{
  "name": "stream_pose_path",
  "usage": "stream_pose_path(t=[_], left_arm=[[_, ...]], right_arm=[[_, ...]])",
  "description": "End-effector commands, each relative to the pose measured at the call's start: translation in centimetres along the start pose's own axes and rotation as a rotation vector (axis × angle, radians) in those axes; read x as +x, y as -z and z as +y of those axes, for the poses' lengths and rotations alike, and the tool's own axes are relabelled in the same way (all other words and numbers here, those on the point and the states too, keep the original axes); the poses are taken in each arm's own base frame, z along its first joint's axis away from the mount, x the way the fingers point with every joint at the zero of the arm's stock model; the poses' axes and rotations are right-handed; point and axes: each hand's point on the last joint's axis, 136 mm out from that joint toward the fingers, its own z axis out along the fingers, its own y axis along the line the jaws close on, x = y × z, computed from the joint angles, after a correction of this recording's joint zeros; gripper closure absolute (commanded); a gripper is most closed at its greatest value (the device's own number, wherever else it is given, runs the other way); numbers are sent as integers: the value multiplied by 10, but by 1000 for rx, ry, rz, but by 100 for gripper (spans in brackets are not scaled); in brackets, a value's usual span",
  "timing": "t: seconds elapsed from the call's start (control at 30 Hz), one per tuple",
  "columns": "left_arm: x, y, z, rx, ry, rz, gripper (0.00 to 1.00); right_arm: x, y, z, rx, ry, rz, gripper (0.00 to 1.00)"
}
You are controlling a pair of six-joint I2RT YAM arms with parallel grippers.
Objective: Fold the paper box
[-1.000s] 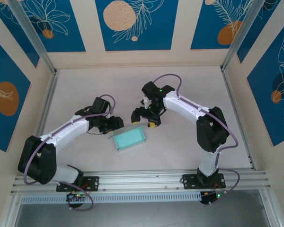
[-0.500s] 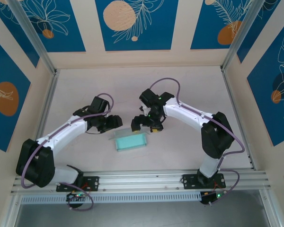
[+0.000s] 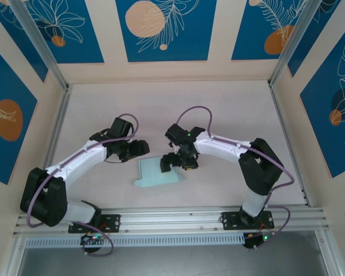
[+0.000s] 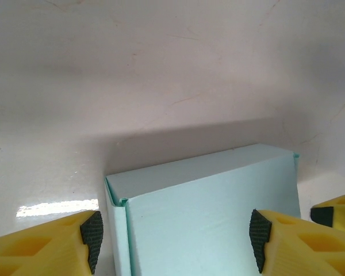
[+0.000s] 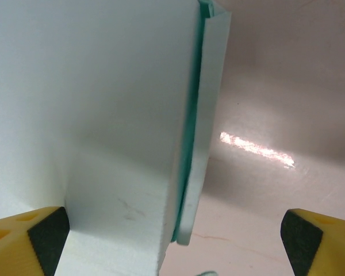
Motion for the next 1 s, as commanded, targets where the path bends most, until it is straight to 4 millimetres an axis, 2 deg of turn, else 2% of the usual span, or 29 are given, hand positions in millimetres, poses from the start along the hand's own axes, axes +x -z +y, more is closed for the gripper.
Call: stream_pose_path(t=[0.0,0.27,0.43,0.6,0.67,0.77,0.83,0.97], left_arm=[[6,1,-1,0,4,9,28],[24,3,8,-5,2,61,28],[39,1,20,-45,-26,116,33],[49,-17,33,-70,-30,168,41],[48,-27,31,-51,-24,174,49],[43,-40,25,-21,-17,181,52],[37,-48,23,-24,-18,181,59],[27,-67,27,-58,-28,187,62]], right_arm=[[0,-16,-12,45,-36,-12,5],[0,-45,-27,120,-84,27,11],[-5,-47,-26,119,-98,15,13],[-16,-46,-30,119,-127,-2,13],[-22,-45,-32,106,-139,-15,13],[-34,-42,-34,88,-154,-35,13],[-42,-39,-34,68,-151,-50,13],[-52,-33,-33,57,-134,-68,13]])
